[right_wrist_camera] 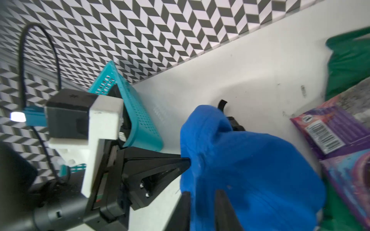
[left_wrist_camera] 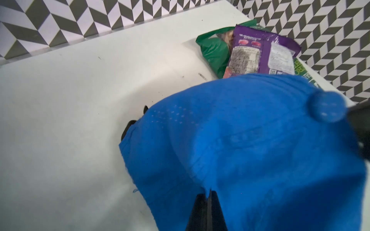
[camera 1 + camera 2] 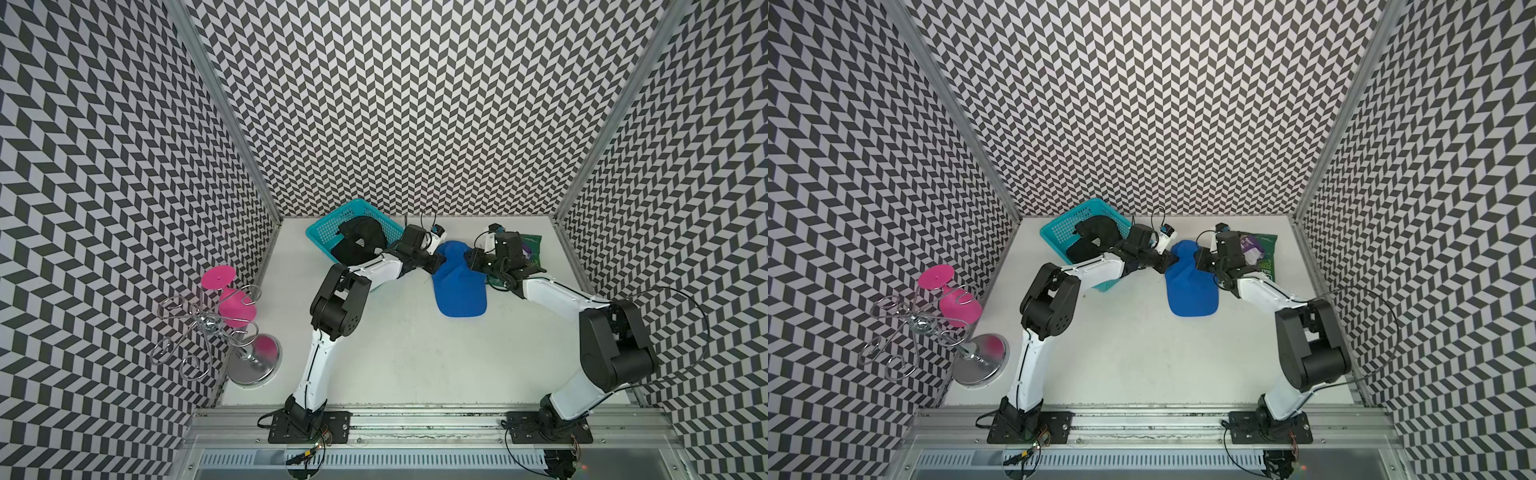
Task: Turn the baseball cap inside out
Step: Smooth out the baseball cap at the center of the board, then pick up the baseball cap from the basket.
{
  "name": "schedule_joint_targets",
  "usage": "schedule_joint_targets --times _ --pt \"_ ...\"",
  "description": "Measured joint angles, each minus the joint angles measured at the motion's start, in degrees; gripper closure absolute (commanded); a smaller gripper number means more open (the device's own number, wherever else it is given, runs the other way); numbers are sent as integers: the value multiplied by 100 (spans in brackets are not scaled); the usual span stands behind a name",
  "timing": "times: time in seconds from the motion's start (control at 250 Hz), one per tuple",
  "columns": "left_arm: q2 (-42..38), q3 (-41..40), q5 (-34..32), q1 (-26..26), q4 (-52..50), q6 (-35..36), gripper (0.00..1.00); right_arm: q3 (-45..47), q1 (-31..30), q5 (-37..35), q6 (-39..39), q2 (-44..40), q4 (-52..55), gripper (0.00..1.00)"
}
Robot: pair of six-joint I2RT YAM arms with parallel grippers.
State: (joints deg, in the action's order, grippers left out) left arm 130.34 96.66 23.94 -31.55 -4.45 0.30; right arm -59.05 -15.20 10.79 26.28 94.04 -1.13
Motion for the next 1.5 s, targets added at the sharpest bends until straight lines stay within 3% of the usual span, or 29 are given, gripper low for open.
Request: schedule_joint_targets --times 0.164,0.328,0.513,0.617,0.705,0.897,1.042,1.186,1.362,1.502 --pt "59 2 101 214 -247 92 100 0 13 -212 -166 -334 188 38" --pt "59 103 256 431 -382 114 100 63 52 -378 -315 -920 236 32" --pt "59 267 516 531 -426 125 64 376 120 -393 -420 -1307 297 29" --pt "59 365 649 529 -446 0 49 498 129 -348 -479 -1405 437 25" --pt "9 378 769 529 -459 -42 39 566 136 -275 -590 -1613 535 20" --pt "-619 319 822 555 -568 -289 32 734 151 -22 -1034 -2507 437 4" --pt "-1711 26 479 741 -509 -415 19 1010 149 490 -1279 -3206 -76 0" --pt "-2354 -205 -87 1390 -330 -540 10 1261 101 1095 -1303 -3554 -603 0" --pt "-1878 -350 -927 2205 -345 -686 8 1294 -227 1473 -1255 -3401 -861 0" --pt "-992 -275 -1263 2387 -492 -739 2 1294 -566 1565 -1178 -3123 -885 0"
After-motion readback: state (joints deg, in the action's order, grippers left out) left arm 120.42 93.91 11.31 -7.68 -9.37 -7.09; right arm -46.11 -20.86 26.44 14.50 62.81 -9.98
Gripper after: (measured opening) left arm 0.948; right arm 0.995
